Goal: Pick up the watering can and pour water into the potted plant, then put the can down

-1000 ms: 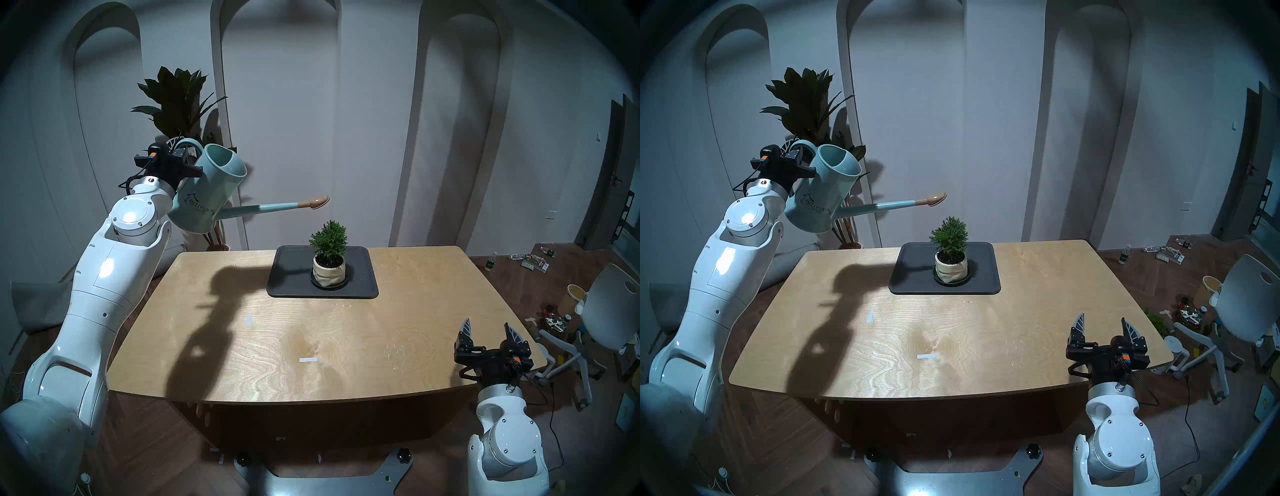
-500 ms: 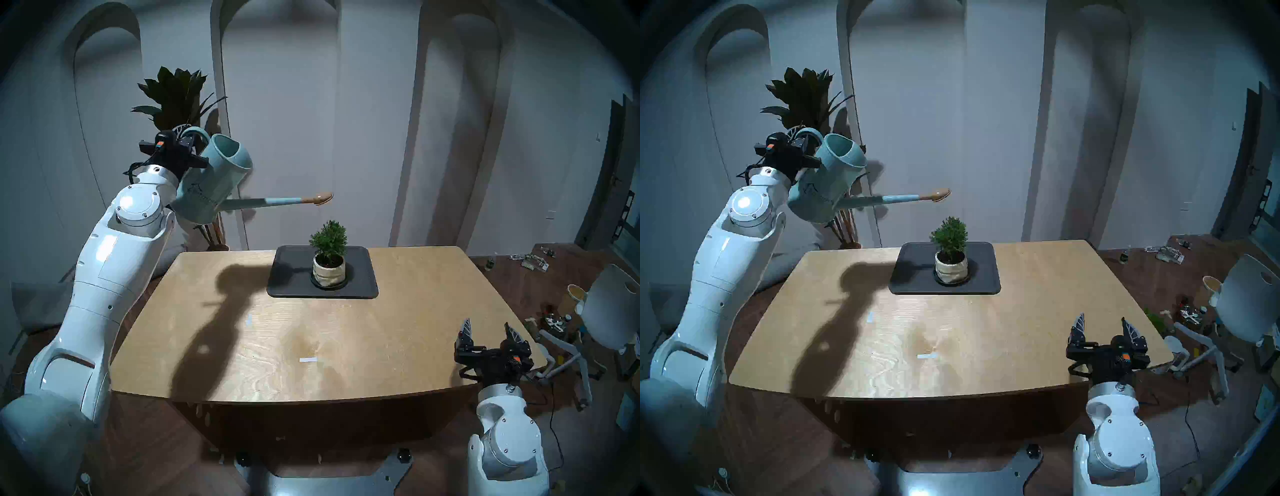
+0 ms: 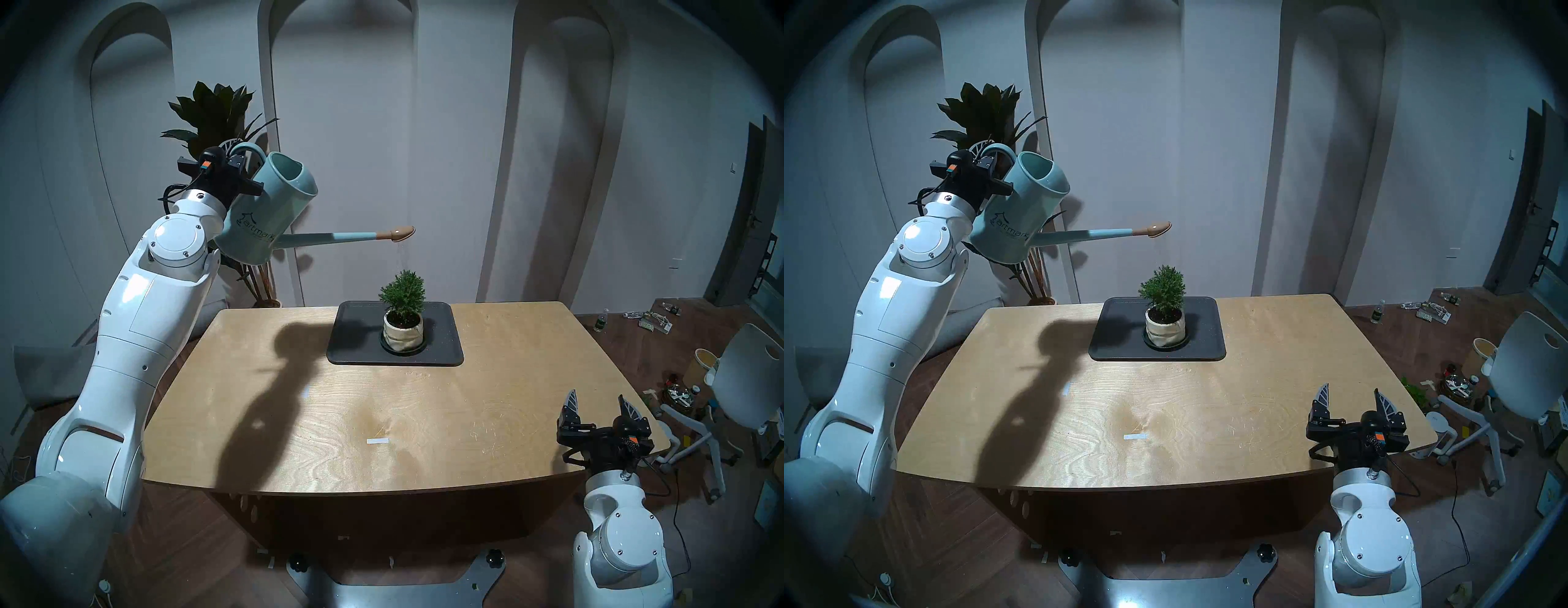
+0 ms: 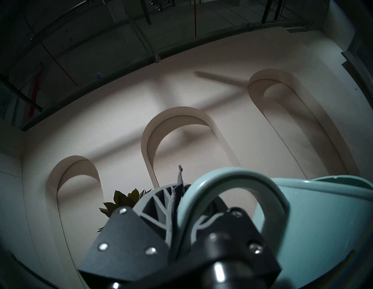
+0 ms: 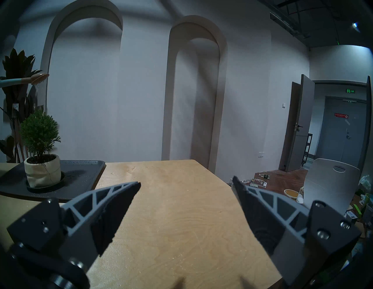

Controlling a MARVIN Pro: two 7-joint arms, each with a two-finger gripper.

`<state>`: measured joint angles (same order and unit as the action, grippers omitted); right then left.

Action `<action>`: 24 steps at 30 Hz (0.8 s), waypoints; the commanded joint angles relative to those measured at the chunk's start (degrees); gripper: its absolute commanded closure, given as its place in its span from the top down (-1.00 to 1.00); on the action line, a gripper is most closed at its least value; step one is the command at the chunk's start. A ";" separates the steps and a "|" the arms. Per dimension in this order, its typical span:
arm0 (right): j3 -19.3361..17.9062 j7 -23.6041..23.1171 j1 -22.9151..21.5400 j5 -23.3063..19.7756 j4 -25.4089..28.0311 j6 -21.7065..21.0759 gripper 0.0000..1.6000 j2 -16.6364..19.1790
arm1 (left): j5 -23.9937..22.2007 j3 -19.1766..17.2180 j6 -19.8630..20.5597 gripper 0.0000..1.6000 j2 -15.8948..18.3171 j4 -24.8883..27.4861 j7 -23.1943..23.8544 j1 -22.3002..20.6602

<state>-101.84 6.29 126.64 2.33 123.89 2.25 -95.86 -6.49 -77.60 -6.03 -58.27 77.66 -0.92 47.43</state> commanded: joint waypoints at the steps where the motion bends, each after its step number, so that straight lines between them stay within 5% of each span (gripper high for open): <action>1: -0.09 0.01 0.11 0.13 1.63 0.43 1.00 0.09 | 1.98 -1.55 -3.03 -1.00 0.00 1.18 0.42 -6.25; 14: -0.08 -0.08 0.66 0.23 2.36 0.47 1.00 -0.01 | 3.70 -1.80 -9.74 -1.00 0.85 -3.23 4.56 -8.42; 24: -0.04 -0.13 1.19 0.24 2.84 0.43 1.00 -0.03 | -4.78 -5.96 -14.70 -1.00 3.64 -3.20 14.36 -7.20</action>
<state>-101.86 6.18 127.76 2.45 124.94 2.26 -95.99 -6.02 -79.47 -16.79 -56.84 72.20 10.01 44.12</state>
